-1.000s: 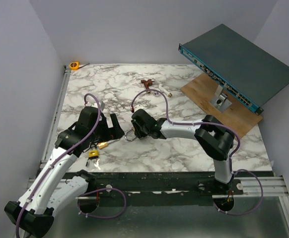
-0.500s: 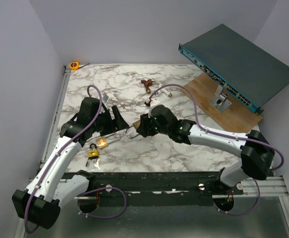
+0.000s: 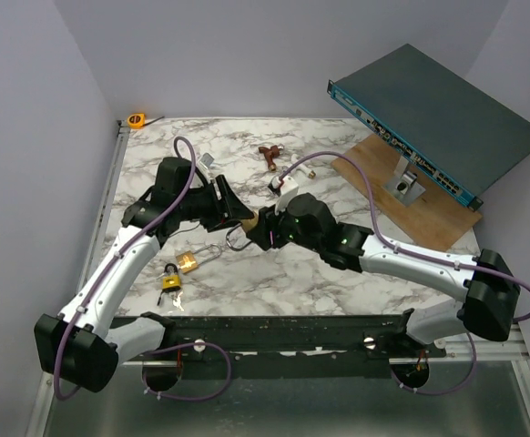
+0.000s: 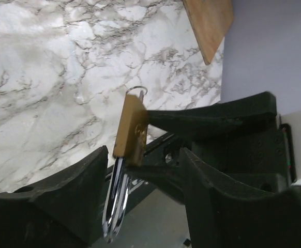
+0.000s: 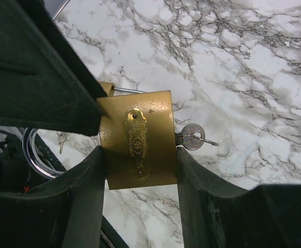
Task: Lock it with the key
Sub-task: Lock the lock.
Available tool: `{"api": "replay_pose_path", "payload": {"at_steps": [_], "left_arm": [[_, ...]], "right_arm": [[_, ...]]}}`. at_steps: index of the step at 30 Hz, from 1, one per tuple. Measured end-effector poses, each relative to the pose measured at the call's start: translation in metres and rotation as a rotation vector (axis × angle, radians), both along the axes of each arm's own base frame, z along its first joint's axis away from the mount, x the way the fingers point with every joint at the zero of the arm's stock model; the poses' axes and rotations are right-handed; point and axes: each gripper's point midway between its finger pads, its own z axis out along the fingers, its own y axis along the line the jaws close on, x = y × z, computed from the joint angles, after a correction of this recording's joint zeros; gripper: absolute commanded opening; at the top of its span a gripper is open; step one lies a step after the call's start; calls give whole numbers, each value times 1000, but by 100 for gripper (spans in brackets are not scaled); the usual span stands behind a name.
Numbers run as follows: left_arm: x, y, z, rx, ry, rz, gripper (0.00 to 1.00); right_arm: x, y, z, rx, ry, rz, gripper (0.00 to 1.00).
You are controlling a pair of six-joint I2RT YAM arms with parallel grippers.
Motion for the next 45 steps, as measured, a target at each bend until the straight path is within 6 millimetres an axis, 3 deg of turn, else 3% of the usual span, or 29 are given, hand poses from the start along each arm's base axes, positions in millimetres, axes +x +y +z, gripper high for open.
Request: {"api": "replay_pose_path", "payload": {"at_steps": [6,16,20,24,25,26,27,28,29,30,31,35,39,42,45], "left_arm": [[5,-7,-2,-43,43,16,49],[2,-10,-19,-65,107,23,48],[3,-13,-20,-85,121,13,40],[4,-17,-19,-109,133,-1,22],[4,-19,-17,-117,132,-5,15],[4,-19,-17,-121,131,-9,1],[5,-20,-17,-122,129,-14,0],[5,-21,-17,-125,130,-18,0],[5,-21,-16,-130,125,-24,0],[7,-21,-15,-135,119,-29,0],[8,-22,-14,-139,112,-34,0],[16,-21,-20,-129,104,-34,0],[34,-15,-14,-154,35,-30,0],[47,-17,9,-220,-76,-80,0],[56,-26,35,-282,-173,-156,0]], "right_arm": [[-6,4,0,-22,-31,14,1],[-1,0,3,-44,-69,-9,1],[0,2,10,-40,-88,-11,1],[0,5,19,-29,-108,-9,1],[0,5,19,-31,-109,-9,1],[0,5,18,-34,-110,-9,2],[1,5,18,-33,-107,-11,14],[1,5,18,-28,-103,-14,37],[2,5,19,-22,-102,-18,67],[2,5,20,-20,-102,-20,87],[2,5,20,-20,-101,-22,96],[10,10,31,25,-70,6,100],[52,-21,39,107,17,-5,100],[74,-47,45,198,89,7,100],[78,-60,59,332,150,70,99]]}}
